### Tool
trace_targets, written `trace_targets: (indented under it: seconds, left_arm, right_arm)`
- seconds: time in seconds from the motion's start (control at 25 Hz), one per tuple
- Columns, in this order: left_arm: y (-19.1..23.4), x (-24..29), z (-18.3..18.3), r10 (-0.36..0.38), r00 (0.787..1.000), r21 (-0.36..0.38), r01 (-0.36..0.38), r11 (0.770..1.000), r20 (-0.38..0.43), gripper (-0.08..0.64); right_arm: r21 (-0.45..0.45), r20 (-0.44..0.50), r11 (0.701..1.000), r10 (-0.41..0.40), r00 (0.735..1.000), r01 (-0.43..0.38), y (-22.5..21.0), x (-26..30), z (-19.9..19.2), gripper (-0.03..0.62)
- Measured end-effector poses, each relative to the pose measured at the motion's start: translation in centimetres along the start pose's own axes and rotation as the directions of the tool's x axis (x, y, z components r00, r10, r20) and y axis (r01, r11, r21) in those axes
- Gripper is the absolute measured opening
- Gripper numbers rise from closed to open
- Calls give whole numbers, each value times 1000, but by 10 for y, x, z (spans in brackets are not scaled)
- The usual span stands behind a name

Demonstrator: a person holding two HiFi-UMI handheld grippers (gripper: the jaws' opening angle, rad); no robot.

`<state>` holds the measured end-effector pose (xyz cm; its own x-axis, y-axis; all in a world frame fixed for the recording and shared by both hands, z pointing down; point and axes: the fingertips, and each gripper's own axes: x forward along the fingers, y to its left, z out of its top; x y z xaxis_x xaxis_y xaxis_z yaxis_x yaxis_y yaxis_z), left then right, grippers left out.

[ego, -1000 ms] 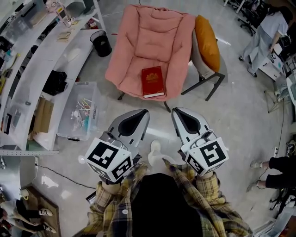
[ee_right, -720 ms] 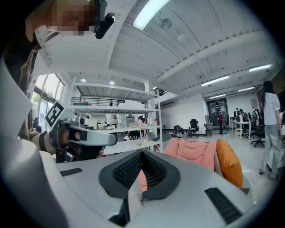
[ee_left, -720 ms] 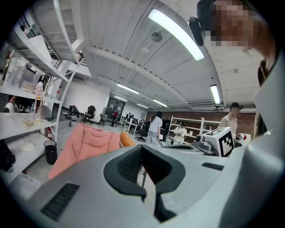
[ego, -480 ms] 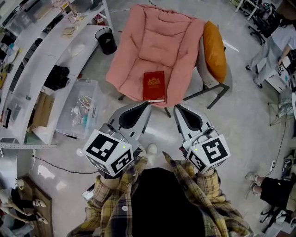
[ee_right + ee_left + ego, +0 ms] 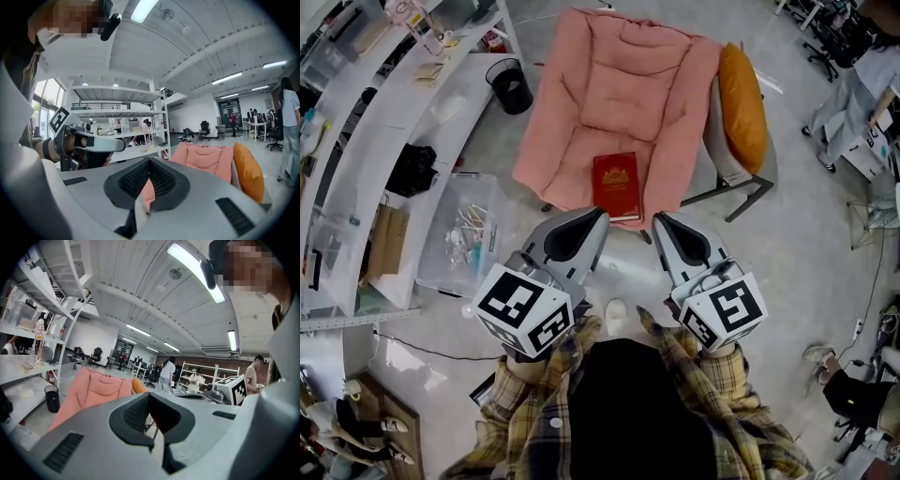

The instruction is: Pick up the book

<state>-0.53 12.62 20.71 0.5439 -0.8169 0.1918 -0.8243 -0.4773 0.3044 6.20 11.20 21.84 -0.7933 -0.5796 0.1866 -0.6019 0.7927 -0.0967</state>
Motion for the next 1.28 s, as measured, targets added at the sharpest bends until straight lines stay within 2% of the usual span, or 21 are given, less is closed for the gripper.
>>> trace_targets:
  seconds: [0.4, 0.6, 0.76, 0.96, 1.28]
  left_arm:
    - [98, 55, 36, -86, 995, -9, 86, 996, -42, 3]
    - [138, 74, 54, -145, 987, -8, 145, 989, -69, 3]
    - [162, 87, 50, -184, 977, -14, 183, 983, -104, 3]
    - [186, 98, 39, -199, 970, -49, 194, 980, -141, 5]
    - [199, 117, 11, -193, 961, -110, 174, 979, -198, 4]
  right_arm:
    - [2, -21, 996, -92, 996, 92, -44, 104, 21, 15]
    - [5, -26, 986, -165, 986, 165, -63, 142, 35, 15]
    - [19, -28, 973, -231, 972, 232, -78, 158, 30, 15]
    - [41, -70, 957, -284, 956, 287, -88, 167, 15, 16]
    - [81, -148, 954, -275, 950, 288, -103, 171, -10, 17]
